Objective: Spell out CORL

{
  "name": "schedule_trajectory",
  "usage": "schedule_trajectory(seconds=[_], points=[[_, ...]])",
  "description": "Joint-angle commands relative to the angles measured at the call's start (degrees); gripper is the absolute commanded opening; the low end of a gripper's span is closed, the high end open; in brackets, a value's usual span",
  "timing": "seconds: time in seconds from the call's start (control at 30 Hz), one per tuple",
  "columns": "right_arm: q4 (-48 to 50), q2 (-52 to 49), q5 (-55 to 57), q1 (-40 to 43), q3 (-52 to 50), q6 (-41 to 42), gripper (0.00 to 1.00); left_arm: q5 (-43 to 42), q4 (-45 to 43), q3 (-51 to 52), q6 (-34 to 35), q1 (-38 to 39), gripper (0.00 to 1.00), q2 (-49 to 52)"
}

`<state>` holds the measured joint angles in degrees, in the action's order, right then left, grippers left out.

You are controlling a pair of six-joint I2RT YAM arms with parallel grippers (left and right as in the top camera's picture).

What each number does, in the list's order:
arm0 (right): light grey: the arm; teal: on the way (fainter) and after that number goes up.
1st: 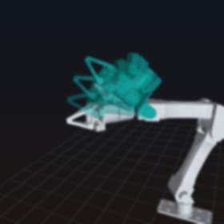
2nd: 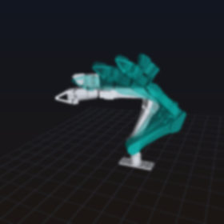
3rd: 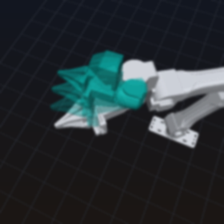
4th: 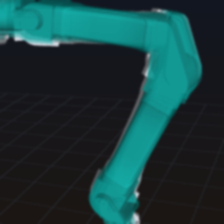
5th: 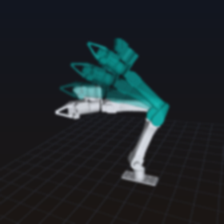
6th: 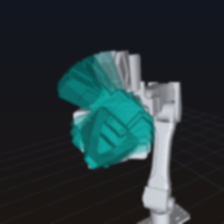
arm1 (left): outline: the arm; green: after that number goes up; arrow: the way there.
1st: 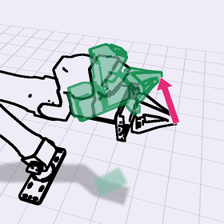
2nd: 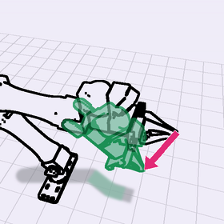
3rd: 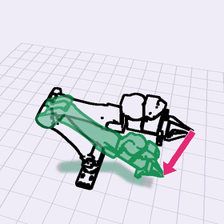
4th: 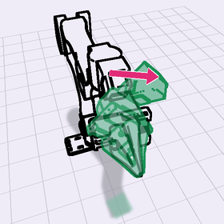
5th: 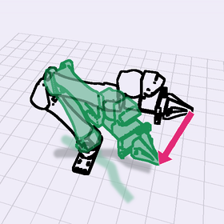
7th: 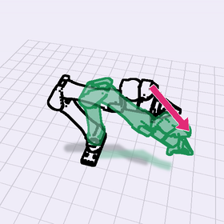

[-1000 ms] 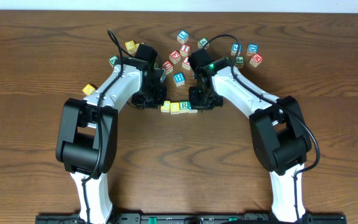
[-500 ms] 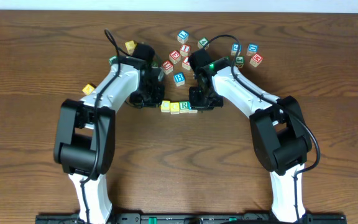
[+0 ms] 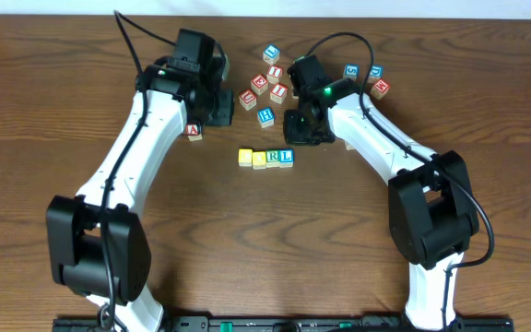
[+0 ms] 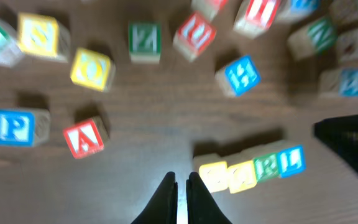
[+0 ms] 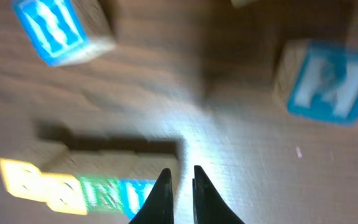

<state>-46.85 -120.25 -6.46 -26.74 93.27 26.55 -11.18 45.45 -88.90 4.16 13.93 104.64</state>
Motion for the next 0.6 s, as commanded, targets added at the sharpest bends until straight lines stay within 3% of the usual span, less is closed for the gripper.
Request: schedule_trajectory(seconds=[0.0,0.27,0.4,0.57], points=[[3.3,1.9,-1.8,-0.4,0.7,-0.5,0.07,1.7,-1.0,-2.6,1.8,-0.3,0.07,-3.0],[9.0,2.0,-2.8,-0.8,0.7,1.3,0.02,1.5,-0.9,-2.4,8.3,-1.4,0.08,-2.8],[6.4,3.9,-7.1,3.1,2.2,1.2,0.01,1.1,-1.2,-2.3,8.6,0.9,0.07,-0.2],[1.1,10.5,-0.9,7.2,2.6,0.6,0.08,1.1,-3.7,-2.3,9.3,4.5,0.07,6.0]])
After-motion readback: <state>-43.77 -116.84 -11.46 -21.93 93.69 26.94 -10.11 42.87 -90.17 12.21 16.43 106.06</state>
